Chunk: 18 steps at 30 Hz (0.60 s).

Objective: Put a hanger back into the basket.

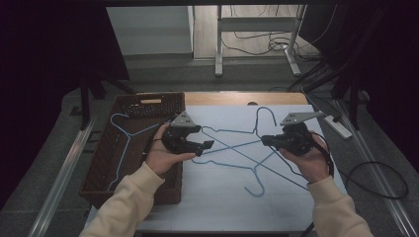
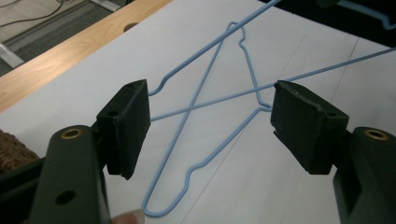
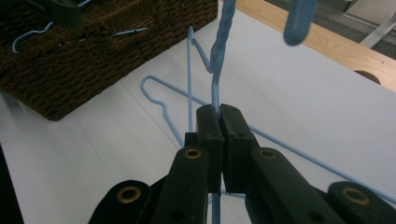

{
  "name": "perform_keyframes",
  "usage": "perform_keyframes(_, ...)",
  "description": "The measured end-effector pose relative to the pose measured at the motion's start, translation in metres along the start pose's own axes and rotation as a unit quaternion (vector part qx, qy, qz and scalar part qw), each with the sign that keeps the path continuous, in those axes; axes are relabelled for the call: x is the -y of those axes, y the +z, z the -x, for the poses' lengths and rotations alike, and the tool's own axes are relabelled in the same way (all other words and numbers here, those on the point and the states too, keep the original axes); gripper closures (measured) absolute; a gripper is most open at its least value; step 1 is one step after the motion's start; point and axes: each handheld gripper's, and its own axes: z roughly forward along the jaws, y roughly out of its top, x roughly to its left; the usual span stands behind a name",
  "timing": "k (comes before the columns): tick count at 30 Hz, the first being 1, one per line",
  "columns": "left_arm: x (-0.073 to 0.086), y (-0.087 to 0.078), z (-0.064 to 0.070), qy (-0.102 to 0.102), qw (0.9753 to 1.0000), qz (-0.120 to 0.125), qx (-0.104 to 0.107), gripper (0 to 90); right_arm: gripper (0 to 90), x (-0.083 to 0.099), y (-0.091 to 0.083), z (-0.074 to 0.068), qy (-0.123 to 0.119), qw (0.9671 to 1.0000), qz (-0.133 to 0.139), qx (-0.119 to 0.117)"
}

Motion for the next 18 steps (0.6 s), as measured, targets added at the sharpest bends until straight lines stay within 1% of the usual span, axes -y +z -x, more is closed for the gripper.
perform_keyframes(5, -0.006, 0.013, 0.002, 0.018, 0.9998, -0.013, 0.004, 29.6, 88.4, -0.002, -0.004, -0.003, -0.002, 1.0, 0.004, -0.007)
perform_keyframes(10, -0.01, 0.023, 0.003, 0.021, 0.9997, -0.013, 0.005, 29.8, 88.4, -0.003, -0.011, -0.006, -0.003, 0.9998, 0.012, -0.017)
perform_keyframes(14, -0.014, 0.03, 0.002, 0.03, 0.9994, -0.015, 0.004, 30.1, 88.4, -0.005, -0.015, -0.009, -0.003, 0.9995, 0.016, -0.028)
perform_keyframes(16, -0.016, 0.034, 0.002, 0.036, 0.9992, -0.018, 0.006, 30.3, 88.4, -0.005, -0.017, -0.01, -0.003, 0.9993, 0.017, -0.032)
perform_keyframes(18, -0.019, 0.038, 0.003, 0.046, 0.9987, -0.024, 0.002, 30.4, 88.4, -0.006, -0.018, -0.012, -0.006, 0.9992, 0.018, -0.036)
